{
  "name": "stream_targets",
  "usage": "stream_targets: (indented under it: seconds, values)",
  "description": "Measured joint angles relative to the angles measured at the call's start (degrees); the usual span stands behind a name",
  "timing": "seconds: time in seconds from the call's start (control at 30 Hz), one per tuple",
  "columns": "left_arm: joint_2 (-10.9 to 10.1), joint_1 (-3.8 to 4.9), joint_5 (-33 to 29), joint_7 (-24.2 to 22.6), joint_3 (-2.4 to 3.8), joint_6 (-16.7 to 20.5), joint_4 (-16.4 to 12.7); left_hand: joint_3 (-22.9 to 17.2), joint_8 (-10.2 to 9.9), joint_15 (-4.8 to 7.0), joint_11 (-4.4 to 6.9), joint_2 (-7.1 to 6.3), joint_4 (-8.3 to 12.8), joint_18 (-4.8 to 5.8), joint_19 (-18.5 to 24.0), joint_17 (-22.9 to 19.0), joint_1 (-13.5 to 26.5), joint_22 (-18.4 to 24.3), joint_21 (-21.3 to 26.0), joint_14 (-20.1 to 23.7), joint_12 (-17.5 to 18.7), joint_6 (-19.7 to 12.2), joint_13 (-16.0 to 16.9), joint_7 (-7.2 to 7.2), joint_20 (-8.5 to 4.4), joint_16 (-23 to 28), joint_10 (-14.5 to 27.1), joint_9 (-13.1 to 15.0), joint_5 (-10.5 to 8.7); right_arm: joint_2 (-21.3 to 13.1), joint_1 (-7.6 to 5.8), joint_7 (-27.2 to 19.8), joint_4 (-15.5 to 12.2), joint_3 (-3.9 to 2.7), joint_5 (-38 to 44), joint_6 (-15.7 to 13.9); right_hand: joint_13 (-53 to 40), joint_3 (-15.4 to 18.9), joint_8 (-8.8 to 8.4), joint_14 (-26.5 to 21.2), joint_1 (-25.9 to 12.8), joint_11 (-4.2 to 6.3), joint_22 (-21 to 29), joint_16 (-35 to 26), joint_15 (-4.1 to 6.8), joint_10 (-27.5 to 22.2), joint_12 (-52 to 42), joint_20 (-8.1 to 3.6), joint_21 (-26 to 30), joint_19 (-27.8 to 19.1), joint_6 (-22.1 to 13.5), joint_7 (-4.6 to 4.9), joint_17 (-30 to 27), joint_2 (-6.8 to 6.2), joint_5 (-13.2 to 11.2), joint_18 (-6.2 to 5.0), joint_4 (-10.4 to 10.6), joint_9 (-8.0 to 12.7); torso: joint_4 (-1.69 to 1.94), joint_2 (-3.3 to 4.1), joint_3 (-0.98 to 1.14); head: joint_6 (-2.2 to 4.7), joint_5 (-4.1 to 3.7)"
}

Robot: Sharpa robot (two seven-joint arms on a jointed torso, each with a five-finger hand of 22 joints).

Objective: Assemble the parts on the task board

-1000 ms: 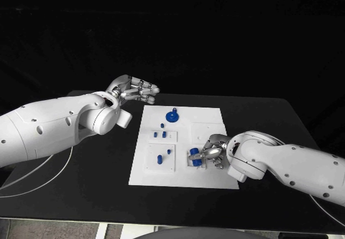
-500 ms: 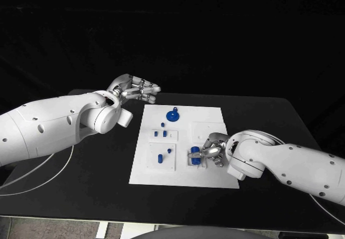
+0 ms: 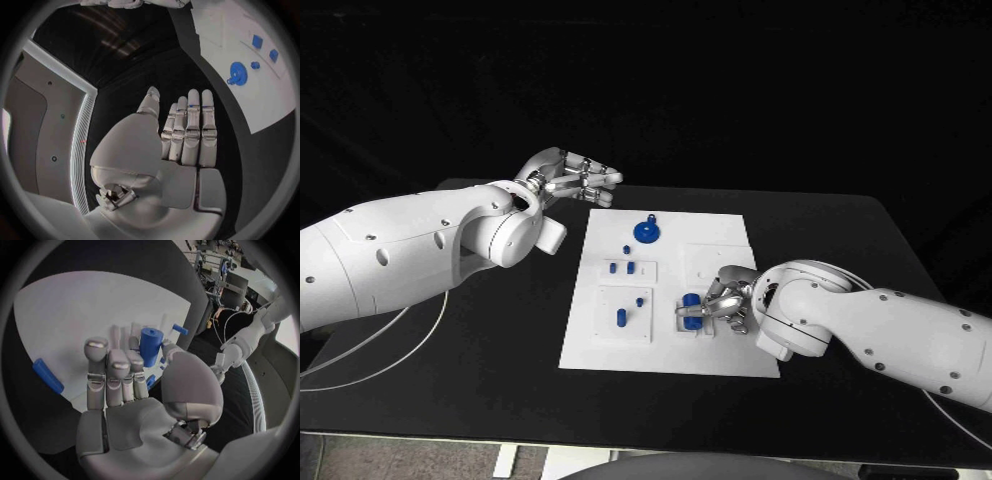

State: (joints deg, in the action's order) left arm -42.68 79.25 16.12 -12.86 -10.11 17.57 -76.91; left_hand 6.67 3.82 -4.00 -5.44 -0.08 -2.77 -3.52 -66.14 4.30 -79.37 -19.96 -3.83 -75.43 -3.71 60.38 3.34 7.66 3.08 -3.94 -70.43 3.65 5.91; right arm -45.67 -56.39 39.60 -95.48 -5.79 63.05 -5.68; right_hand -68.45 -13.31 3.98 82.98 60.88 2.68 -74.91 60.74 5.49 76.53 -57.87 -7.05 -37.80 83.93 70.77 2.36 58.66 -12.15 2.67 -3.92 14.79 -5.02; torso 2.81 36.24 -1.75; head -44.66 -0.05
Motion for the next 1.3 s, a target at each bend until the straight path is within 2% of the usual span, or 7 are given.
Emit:
stream_targets:
  seconds: [0.63,1.17,1.3]
  values:
    - [0.0,0.00,0.0,0.3,0.00,0.0,0.0,-0.4,0.0,0.00,-0.20,-0.41,-0.4,0.00,-0.3,0.0,0.4,0.9,0.0,0.0,0.0,-0.4,0.0,0.00,-0.09,0.0,0.2,0.0,0.00,-0.3,0.01,0.1,-0.5,0.06,0.2,0.0,0.0,1.2,-0.04,0.2,-0.2,-0.02,0.0,-0.2,0.15,0.0,0.2,0.00,0.1,0.0,0.0,0.01,0.2,-0.24,0.0,0.00,1.5,0.1,0.00,0.02,0.00,-0.34,0.08]
    - [0.0,0.00,0.0,0.4,0.00,0.0,0.0,-0.6,0.0,-0.15,-0.20,-0.56,-0.6,0.01,-0.4,0.0,1.0,1.3,0.0,0.2,0.0,-0.4,0.0,0.00,-0.01,0.0,0.2,0.0,0.00,-0.7,0.02,0.0,-0.9,0.09,0.2,0.2,0.0,5.6,-0.06,0.2,-0.9,-0.02,0.0,-0.5,0.15,0.0,0.4,0.00,0.2,0.0,-0.1,0.08,0.2,-0.86,0.0,0.00,1.8,-0.1,0.02,0.03,0.00,-0.49,0.32]
    - [0.0,0.00,0.0,0.4,0.00,0.0,0.0,-0.8,0.0,-0.15,-0.20,-0.56,-0.7,0.00,-0.4,0.0,1.0,1.4,0.0,0.2,0.0,-0.4,0.0,0.00,-0.01,0.0,0.2,0.0,0.00,-0.8,0.03,-0.1,-1.0,0.11,0.3,0.2,0.0,5.5,-0.05,0.1,-0.7,-0.02,0.0,-0.5,0.15,0.0,0.4,0.00,0.2,0.0,-0.1,0.08,0.2,-0.71,0.0,0.00,1.7,-0.1,0.03,0.04,0.01,-0.44,0.26]
